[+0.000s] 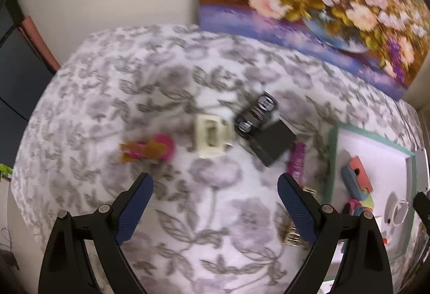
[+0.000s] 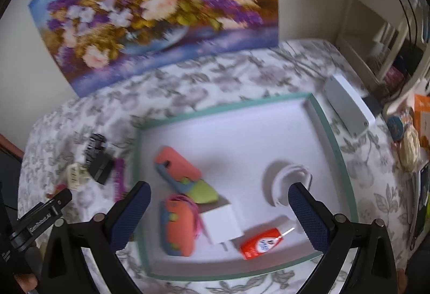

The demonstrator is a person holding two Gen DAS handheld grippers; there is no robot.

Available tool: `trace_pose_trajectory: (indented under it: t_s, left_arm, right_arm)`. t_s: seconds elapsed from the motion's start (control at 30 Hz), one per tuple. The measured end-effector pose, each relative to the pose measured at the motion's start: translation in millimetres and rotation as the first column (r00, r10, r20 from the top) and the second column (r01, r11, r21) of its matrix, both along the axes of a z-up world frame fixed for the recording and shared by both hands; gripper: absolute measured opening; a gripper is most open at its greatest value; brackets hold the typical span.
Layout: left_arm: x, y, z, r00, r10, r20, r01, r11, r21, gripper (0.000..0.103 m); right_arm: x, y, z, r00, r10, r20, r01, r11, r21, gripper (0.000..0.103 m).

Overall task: Organize rigid objects
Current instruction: 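Withdraw both grippers from the tray toward the remaining items, then grasp the pink-brown toy dog with the left gripper while the right gripper grasps the gold patterned case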

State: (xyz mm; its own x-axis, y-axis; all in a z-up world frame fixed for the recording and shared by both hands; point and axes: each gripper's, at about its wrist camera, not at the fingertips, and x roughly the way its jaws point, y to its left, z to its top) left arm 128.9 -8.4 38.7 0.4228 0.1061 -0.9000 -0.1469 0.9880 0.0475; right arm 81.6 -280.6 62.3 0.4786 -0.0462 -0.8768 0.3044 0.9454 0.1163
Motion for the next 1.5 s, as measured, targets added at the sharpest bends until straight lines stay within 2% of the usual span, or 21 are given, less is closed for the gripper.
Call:
trace_pose_trajectory:
  t_s: [0.23,0.47,0.63,0.9,1.13,1.2,1.33,1.5]
  left_arm:
    - [-5,36,18,0.997,0.071,0.041,-0.071,0.997,0.007,0.094]
    - [-6,67,21,0.991,0.122,0.048,-0.122,0.993,0.000,0.094]
    - [-3,79,9,0.990,0.139,0.017,-0.139,0.990,-0.016,0.094]
    - [4,77,-37,0.987,0.129,-0.099,-0.132,0.991,-0.028,0.094]
    - [6,68,-64,0.980,0.106,-0.167,-0.114,0.993,-0.038,0.094]
    - [7,68,-66,0.979,0.107,-0.173,-0.116,0.992,-0.041,0.094]
    - [8,72,-65,0.979,0.115,-0.170,-0.126,0.991,-0.050,0.094]
    - [12,89,-65,0.979,0.135,-0.153,-0.146,0.987,-0.063,0.094]
  right_arm:
    - [4,46,20,0.993,0.094,0.068,-0.094,0.996,-0.005,0.103]
    - [14,90,0,0.984,0.177,0.029,-0.177,0.984,-0.004,0.103]
    - [19,113,-16,0.976,0.218,0.007,-0.218,0.976,0.012,0.103]
    - [24,141,-50,0.959,0.277,-0.058,-0.274,0.960,0.058,0.101]
    - [25,148,-69,0.951,0.292,-0.096,-0.282,0.954,0.104,0.082]
    - [26,151,-71,0.948,0.301,-0.100,-0.292,0.952,0.098,0.078]
    - [27,156,-76,0.941,0.320,-0.107,-0.310,0.945,0.103,0.060]
    - [28,157,-89,0.938,0.312,-0.150,-0.299,0.949,0.103,0.047]
